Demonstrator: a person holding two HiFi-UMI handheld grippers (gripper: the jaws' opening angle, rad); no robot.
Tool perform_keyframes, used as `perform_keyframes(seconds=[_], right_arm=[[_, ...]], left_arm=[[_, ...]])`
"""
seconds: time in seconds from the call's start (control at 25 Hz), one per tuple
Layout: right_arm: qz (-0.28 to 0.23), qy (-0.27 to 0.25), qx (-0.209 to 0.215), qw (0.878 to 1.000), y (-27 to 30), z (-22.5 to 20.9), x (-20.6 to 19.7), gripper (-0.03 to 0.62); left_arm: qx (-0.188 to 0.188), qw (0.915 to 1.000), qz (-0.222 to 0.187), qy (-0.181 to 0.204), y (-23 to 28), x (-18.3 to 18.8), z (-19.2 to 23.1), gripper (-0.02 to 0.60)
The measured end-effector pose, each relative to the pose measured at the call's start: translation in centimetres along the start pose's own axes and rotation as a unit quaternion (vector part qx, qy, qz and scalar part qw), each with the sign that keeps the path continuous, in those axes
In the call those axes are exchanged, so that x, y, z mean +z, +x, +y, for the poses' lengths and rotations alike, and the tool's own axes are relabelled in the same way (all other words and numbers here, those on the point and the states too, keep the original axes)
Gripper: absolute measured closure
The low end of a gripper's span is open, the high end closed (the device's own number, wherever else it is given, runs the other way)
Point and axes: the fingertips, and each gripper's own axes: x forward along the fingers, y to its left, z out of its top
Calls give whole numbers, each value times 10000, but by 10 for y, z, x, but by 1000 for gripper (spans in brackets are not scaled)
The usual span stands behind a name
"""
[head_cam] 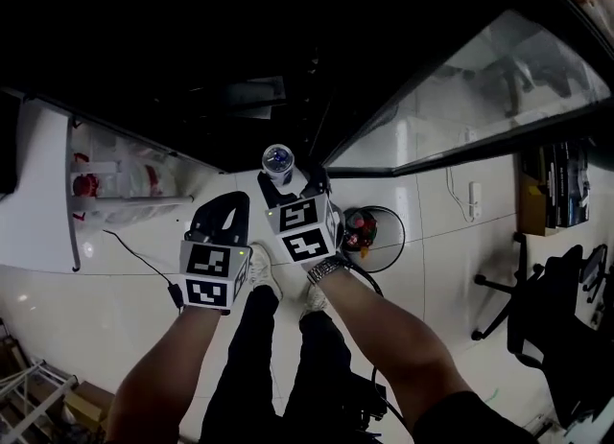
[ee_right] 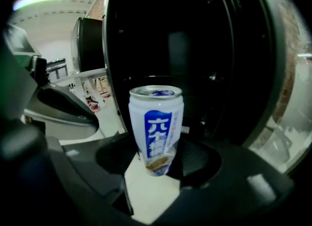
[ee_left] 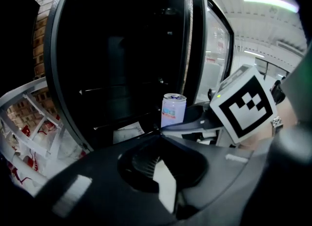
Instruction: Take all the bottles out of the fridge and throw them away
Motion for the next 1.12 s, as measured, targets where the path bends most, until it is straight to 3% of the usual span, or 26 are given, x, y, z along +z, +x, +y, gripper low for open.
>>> perform_keyframes(seconds=[0.52, 0.76, 1.12], right_arm=[[779, 1014, -558, 9902, -144, -45, -147, 327], [1134, 1645, -809, 9765, -188, -67, -219, 326], [1649, 2392, -1056, 9510, -214, -86, -297, 327]], left_arm=[[-924, 9941, 327, 468, 10, -17, -166, 578], [-1211, 9886, 579, 685, 14, -38, -230, 578], [-1622, 9780, 964, 890, 23, -62, -290, 578]])
